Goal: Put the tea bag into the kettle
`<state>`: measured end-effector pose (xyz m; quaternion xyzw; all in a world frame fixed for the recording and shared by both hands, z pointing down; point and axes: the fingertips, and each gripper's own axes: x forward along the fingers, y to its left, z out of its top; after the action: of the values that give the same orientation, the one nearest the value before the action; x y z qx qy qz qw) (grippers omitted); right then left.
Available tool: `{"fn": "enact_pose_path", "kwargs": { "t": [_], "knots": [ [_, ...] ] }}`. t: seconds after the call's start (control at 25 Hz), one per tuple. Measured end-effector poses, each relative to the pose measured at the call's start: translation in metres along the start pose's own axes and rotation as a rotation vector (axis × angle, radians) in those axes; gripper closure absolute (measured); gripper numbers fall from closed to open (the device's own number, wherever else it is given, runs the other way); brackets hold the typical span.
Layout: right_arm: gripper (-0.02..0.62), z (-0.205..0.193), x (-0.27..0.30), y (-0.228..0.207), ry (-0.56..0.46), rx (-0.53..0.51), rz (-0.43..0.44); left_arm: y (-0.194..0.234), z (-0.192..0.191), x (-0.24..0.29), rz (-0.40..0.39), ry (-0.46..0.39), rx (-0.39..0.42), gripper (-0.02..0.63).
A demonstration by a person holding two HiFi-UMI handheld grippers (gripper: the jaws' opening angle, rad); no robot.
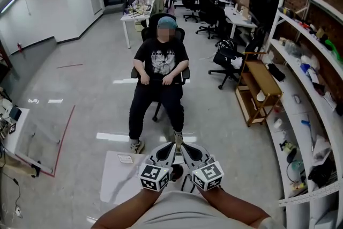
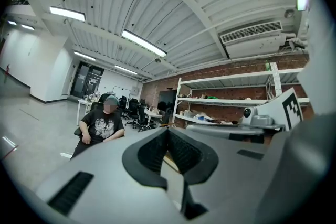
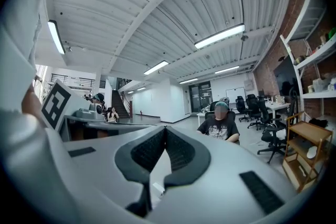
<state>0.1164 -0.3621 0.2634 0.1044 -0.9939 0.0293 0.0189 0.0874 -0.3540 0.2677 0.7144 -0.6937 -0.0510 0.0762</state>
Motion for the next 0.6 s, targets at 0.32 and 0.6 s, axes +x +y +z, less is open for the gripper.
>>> {"fn": "enact_pose_path", "kwargs": {
  "t": [0.32,0.6],
  "knots": [
    [0.586,0.008,0.005,0.005,-0.024,0.0,-0.02,0.001,0.009,-0.004,-0.032,-0.019,0.021,0.598],
    [0.586,0.009,0.004,0.013,-0.041,-0.007,-0.065,0.007,0.011,-0.014,-0.047,-0.016,0.021,0.598]
  ]
}}
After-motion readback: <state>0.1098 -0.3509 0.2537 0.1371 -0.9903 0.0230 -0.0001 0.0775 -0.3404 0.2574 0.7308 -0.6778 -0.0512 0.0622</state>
